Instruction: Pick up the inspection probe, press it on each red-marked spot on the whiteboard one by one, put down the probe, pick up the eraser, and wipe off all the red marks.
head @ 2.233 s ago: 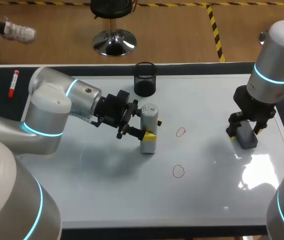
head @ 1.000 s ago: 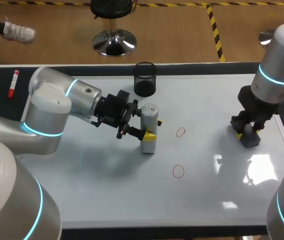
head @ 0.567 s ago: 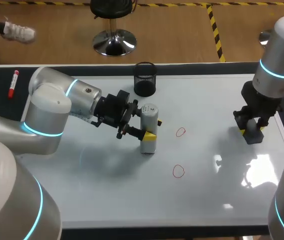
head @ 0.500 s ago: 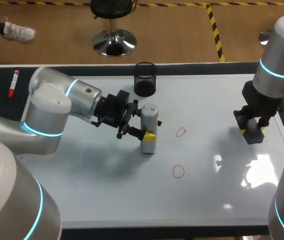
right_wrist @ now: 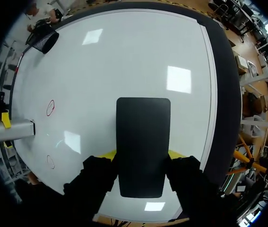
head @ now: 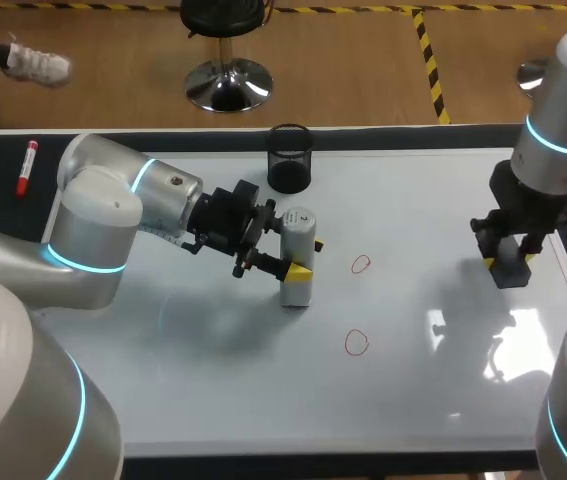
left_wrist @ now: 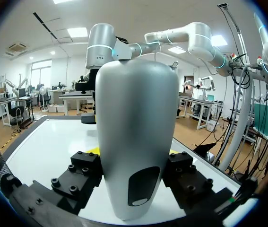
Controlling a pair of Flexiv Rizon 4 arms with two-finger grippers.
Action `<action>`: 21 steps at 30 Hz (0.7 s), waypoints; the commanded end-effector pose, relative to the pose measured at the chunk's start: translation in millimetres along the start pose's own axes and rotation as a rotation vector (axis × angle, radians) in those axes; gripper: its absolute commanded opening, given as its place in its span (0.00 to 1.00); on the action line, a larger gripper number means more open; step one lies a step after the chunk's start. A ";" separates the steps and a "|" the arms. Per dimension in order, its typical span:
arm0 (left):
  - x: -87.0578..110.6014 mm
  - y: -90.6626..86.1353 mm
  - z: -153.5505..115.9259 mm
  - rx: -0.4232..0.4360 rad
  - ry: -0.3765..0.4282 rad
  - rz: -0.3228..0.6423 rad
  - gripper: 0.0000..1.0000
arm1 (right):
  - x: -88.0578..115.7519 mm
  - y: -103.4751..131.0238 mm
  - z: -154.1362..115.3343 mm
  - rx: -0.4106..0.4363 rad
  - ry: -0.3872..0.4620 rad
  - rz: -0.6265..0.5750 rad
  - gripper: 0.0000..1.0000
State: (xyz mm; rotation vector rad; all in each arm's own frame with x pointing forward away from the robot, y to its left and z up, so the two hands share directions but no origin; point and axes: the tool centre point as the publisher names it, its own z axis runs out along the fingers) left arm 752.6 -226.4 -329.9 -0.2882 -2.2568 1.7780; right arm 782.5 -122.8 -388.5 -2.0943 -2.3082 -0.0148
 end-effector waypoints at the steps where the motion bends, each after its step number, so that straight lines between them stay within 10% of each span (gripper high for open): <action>1: 1.8 9.2 2.4 0.002 0.000 -0.001 0.00 | -1.0 -0.7 -1.5 -0.001 0.002 -0.001 0.00; 21: 14.2 -25.6 1.7 -0.002 -0.008 0.012 0.00 | -1.0 -0.7 -1.5 -0.001 0.002 -0.001 0.00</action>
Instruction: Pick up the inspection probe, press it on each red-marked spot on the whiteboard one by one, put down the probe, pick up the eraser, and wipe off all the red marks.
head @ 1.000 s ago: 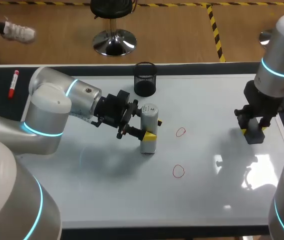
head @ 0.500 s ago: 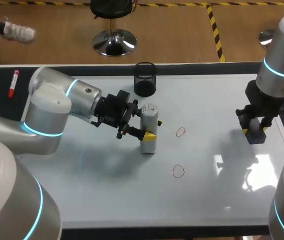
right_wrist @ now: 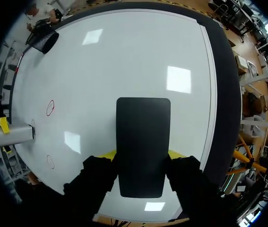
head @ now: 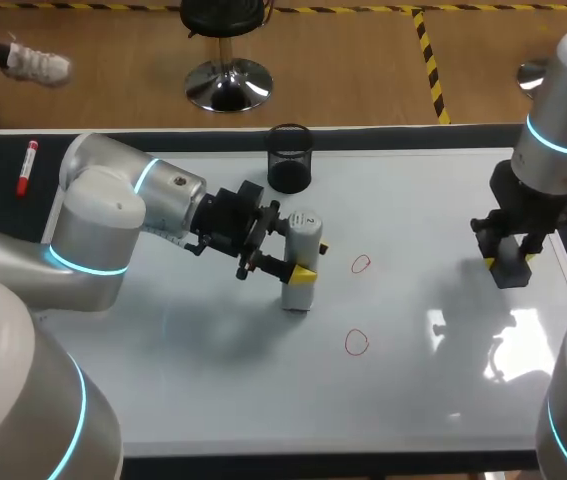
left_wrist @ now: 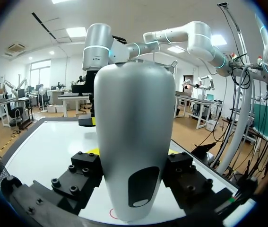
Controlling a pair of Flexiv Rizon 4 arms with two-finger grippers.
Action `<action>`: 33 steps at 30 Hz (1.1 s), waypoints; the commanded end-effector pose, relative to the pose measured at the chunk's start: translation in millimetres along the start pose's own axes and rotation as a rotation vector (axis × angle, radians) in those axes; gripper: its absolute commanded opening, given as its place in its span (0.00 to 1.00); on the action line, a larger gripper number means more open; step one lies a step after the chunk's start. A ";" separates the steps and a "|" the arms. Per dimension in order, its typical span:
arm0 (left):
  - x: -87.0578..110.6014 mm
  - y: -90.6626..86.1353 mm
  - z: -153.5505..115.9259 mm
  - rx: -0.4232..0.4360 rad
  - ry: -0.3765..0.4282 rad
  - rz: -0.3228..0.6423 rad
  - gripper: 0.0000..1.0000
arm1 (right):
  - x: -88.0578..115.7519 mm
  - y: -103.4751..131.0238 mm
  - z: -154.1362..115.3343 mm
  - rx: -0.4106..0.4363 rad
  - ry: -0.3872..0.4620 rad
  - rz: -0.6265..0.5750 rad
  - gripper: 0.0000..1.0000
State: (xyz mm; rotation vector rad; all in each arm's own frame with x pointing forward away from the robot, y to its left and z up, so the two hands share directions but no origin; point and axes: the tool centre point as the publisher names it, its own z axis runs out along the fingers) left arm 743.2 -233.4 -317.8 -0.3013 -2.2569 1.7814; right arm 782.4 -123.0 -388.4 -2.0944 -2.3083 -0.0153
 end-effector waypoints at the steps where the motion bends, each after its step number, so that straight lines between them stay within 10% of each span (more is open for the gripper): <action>1: 6.9 -14.7 -5.7 -0.005 -0.015 0.006 0.00 | -0.8 -0.6 -1.4 0.000 0.002 -0.001 0.00; 33: 18.7 -44.2 -57.1 -0.005 -0.031 0.033 0.00 | -0.8 -0.6 -1.4 0.000 0.002 -0.001 0.00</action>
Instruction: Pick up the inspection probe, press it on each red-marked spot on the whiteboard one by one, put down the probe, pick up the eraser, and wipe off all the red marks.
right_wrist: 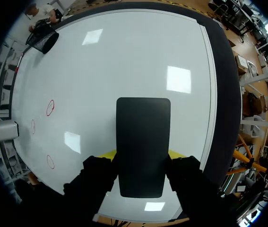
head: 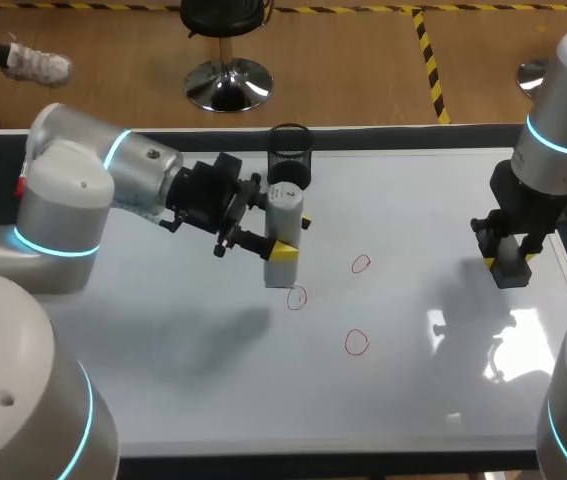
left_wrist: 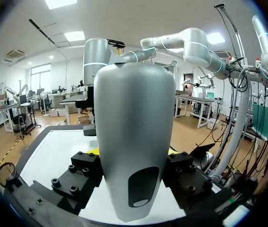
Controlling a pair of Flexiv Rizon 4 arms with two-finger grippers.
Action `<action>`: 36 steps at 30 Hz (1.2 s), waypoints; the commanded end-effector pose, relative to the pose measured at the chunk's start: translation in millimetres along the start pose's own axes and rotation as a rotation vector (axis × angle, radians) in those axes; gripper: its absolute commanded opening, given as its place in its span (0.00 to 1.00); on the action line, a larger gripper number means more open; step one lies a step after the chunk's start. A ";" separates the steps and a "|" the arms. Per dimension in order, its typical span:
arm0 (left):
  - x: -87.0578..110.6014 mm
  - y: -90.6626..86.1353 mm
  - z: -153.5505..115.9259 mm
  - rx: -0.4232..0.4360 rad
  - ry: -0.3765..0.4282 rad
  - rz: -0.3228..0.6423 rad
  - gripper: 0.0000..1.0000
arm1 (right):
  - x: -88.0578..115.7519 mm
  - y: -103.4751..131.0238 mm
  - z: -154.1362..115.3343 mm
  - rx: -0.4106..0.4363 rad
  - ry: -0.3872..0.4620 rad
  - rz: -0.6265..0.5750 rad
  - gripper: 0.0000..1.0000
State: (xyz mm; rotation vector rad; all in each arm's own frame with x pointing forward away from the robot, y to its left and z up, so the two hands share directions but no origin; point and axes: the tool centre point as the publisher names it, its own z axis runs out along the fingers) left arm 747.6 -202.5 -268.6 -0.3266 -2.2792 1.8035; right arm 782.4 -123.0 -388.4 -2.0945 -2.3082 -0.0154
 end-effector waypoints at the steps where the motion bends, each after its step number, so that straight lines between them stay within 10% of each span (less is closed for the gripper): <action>1: 10.4 -3.5 -20.2 0.005 -0.024 -0.002 0.00 | -0.8 -0.6 -1.4 0.000 0.001 -0.001 0.00; 36: 41.2 28.8 -141.5 0.031 -0.152 -0.010 0.00 | -0.8 -0.6 -1.4 0.000 0.001 -0.001 0.00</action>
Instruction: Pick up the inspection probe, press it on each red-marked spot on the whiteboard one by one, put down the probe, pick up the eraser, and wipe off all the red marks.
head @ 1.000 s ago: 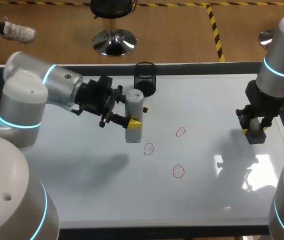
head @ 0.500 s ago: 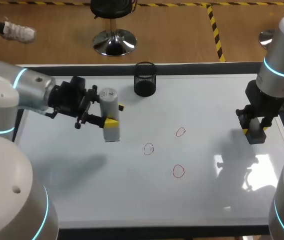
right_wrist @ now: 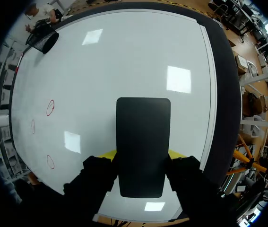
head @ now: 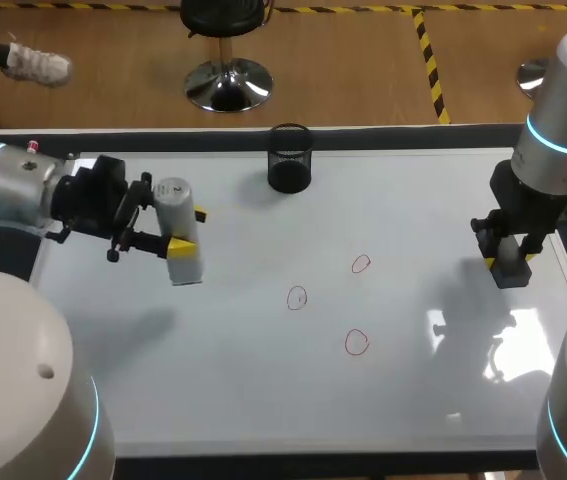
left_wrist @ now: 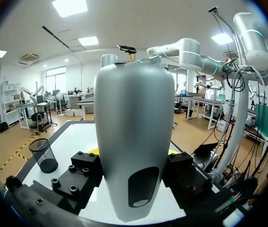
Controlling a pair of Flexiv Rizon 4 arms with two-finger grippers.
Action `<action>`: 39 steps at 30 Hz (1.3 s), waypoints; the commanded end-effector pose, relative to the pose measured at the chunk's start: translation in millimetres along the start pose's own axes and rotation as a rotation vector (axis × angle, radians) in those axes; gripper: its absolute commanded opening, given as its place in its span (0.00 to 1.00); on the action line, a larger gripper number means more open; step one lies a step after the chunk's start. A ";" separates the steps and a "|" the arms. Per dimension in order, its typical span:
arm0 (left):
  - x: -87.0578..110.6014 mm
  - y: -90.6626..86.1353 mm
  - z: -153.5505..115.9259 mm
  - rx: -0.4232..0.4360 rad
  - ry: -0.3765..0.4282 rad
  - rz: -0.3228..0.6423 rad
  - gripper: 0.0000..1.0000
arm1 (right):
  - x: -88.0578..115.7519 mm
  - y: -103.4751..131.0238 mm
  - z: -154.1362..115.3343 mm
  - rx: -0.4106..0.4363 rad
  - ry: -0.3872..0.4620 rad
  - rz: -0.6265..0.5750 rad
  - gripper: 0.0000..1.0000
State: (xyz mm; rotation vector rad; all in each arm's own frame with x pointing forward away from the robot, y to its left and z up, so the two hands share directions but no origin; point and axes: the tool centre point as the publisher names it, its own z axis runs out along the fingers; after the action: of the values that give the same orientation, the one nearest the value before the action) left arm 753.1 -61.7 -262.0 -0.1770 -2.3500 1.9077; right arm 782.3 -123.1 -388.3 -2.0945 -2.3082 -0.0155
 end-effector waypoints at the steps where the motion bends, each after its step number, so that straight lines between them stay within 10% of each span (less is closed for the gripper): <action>1: 2.5 4.3 -10.4 0.008 -0.002 0.002 0.00 | -0.7 -0.5 -1.3 0.000 0.001 -0.001 0.00; 39: 12.2 18.5 -55.6 0.011 -0.052 0.013 0.00 | -0.7 -0.5 -1.3 0.000 0.001 -0.001 0.00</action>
State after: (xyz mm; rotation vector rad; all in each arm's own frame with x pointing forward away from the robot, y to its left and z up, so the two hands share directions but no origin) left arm 751.2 -3.0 -269.6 -0.1415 -2.3751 1.9514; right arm 782.3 -123.1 -388.3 -2.0945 -2.3082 -0.0155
